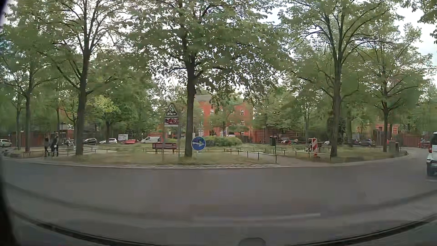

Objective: Follow the waypoints while adhering to traffic rules and regulations

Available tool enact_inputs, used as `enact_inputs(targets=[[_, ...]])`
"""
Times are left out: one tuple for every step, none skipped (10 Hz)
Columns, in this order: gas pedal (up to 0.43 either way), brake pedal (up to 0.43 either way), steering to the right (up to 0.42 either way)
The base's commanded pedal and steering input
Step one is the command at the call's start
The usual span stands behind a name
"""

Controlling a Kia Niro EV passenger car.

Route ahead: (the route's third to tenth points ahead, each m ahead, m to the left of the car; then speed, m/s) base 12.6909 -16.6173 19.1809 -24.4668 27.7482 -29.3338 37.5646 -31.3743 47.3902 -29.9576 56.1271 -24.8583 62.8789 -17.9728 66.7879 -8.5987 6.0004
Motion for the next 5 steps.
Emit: enact_inputs(targets=[[0.0, 0.018, 0.208], [0.0, 0.024, 0.24], [0.0, 0.024, 0.262], [0.0, 0.024, 0.281], [0.028, 0.024, 0.3]])
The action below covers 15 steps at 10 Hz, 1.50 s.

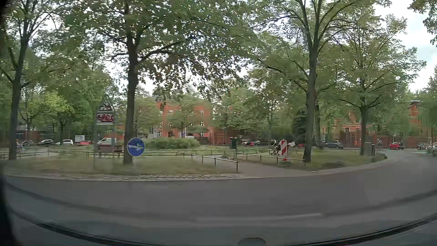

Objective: Follow the waypoints while adhering to traffic rules and regulations

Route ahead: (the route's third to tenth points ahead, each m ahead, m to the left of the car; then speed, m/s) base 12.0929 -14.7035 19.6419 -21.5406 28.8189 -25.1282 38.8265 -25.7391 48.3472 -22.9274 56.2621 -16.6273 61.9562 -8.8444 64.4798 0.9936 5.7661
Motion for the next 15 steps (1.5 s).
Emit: enact_inputs(targets=[[0.028, 0.018, 0.318], [0.047, 0.018, 0.341], [0.079, 0.018, 0.362], [0.079, 0.018, 0.375], [0.079, 0.024, 0.386], [0.118, 0.018, 0.395], [0.13, 0.024, 0.399], [0.138, 0.018, 0.401], [0.138, 0.018, 0.405], [0.138, 0.018, 0.398], [0.138, 0.024, 0.385], [0.138, 0.024, 0.368], [0.138, 0.018, 0.341], [0.13, 0.018, 0.307], [0.118, 0.018, 0.263]])
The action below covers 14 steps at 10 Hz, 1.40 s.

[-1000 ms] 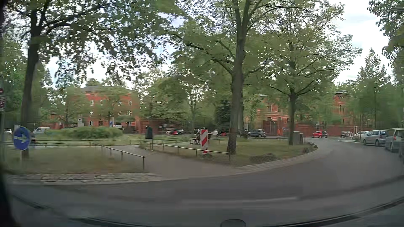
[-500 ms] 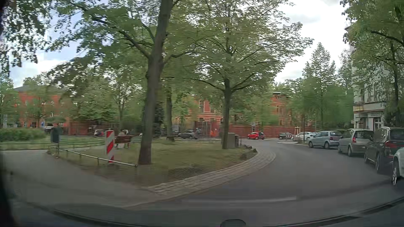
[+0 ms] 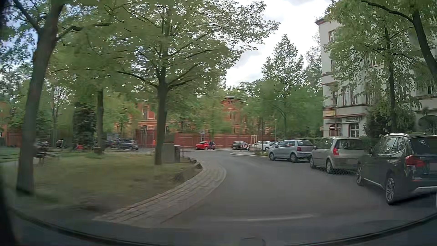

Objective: Follow the waypoints while adhering to traffic rules and regulations

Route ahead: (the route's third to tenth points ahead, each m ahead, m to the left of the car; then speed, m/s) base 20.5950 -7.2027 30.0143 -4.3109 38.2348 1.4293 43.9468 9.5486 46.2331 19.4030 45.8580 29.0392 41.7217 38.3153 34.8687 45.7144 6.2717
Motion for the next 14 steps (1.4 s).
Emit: enact_inputs(targets=[[0.098, 0.018, 0.207], [0.087, 0.018, 0.149], [0.087, 0.018, 0.116], [0.067, 0.018, 0.085], [0.047, 0.018, 0.046], [0.047, 0.018, 0.022], [0.059, 0.018, -0.001], [0.059, 0.018, -0.022], [0.059, 0.018, -0.042], [0.059, 0.018, -0.061], [0.039, 0.018, -0.074], [0.02, 0.018, -0.078], [0.008, 0.018, -0.078], [0.0, 0.018, -0.078]])
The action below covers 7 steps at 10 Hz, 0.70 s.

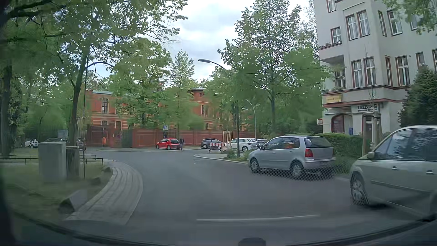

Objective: Follow the waypoints while adhering to traffic rules and regulations

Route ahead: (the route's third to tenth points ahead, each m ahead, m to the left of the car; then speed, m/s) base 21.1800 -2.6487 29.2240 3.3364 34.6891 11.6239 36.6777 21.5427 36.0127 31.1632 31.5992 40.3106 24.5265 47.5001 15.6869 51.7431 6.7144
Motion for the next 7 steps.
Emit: enact_inputs(targets=[[0.0, 0.018, -0.078], [0.0, 0.018, -0.078], [0.0, 0.018, -0.079], [0.0, 0.018, -0.085], [0.0, 0.018, -0.096], [0.0, 0.024, -0.101], [0.0, 0.043, -0.108]])
